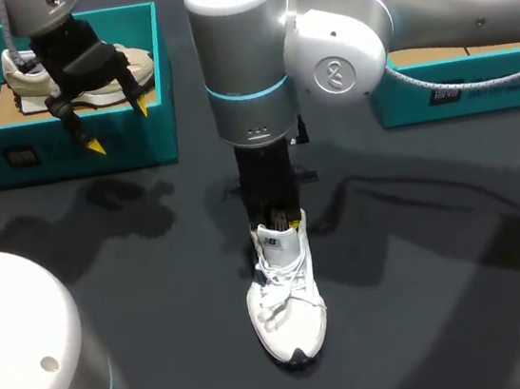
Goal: Take the shoe out of the shoebox, open the shoe tongue, remove and reinsert the insole, then place the shoe into the shoebox
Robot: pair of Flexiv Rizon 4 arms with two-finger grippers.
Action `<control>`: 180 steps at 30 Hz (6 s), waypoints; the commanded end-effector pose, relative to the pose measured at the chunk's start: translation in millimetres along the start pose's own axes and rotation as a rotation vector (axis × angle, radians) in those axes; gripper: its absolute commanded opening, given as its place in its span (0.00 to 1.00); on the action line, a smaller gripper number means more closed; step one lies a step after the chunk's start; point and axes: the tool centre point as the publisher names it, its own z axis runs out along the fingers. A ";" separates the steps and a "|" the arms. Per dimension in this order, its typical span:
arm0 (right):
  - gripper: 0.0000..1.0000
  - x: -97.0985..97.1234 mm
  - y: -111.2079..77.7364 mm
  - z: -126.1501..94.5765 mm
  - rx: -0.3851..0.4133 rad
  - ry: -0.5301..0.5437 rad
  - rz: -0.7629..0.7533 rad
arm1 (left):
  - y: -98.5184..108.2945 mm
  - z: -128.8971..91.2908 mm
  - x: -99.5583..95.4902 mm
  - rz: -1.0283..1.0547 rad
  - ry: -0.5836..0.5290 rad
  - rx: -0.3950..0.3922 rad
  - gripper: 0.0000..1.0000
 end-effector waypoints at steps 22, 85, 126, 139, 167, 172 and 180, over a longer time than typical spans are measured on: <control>0.73 -0.3 -10.2 -2.6 -0.008 0.011 0.009 | 0.1 -0.3 0.8 0.000 0.000 -0.002 1.00; 0.86 8.9 -114.1 -27.3 -0.088 0.011 0.164 | 0.1 -0.3 0.8 0.000 0.000 -0.002 1.00; 0.25 -9.1 -31.0 -3.3 -0.243 0.043 -0.015 | 0.1 -0.3 0.8 0.000 0.000 -0.002 1.00; 0.23 1.4 -33.9 -22.3 -0.269 -0.033 -0.026 | 0.1 -0.3 0.8 0.000 0.000 -0.002 1.00; 0.25 -1.9 0.6 -22.5 -0.294 -0.031 -0.139 | 0.1 -0.3 0.8 0.000 0.000 -0.002 1.00; 0.25 -8.0 15.5 -5.8 -0.278 0.005 -0.158 | 0.1 -0.3 0.8 0.000 0.000 -0.002 1.00; 0.26 -6.6 10.8 -15.0 -0.290 0.006 -0.182 | 0.1 -0.3 0.8 0.000 0.000 -0.002 1.00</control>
